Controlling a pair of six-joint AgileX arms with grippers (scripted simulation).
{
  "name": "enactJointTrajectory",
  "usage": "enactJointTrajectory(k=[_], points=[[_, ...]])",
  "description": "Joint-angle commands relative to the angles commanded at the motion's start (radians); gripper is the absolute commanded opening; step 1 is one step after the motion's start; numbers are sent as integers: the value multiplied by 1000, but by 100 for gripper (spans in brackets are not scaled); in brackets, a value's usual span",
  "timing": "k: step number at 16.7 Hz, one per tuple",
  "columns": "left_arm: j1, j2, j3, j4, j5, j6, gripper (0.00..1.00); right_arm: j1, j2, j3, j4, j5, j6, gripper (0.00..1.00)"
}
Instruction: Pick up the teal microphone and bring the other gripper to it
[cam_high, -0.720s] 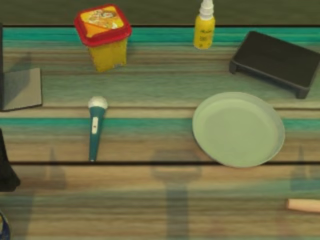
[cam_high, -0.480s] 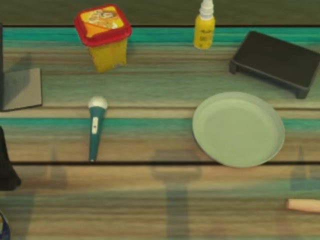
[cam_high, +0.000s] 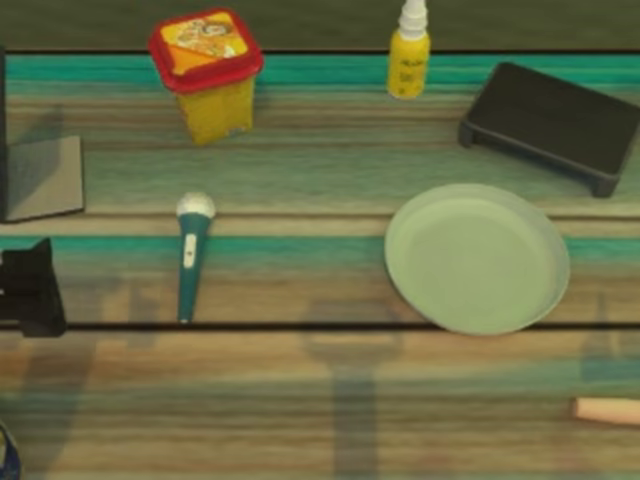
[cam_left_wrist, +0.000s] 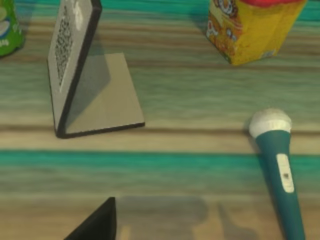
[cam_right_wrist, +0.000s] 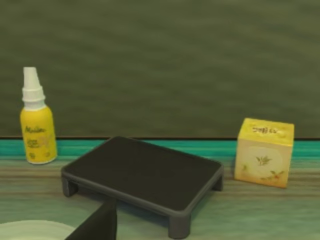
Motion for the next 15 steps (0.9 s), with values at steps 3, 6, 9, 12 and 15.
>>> enactJointTrajectory(k=[3, 6, 9, 12, 15], points=[[-55, 315, 218, -130, -5, -55, 100, 0, 0, 0, 0, 0, 0, 100], [-111, 633, 438, -252, -6, -110, 100, 0, 0, 0, 0, 0, 0, 100], [-163, 917, 639, -368, -7, -159, 100, 0, 0, 0, 0, 0, 0, 100], [-206, 1141, 796, -473, -9, -199, 100, 0, 0, 0, 0, 0, 0, 100], [-236, 1289, 898, -557, -12, -227, 100, 0, 0, 0, 0, 0, 0, 100]])
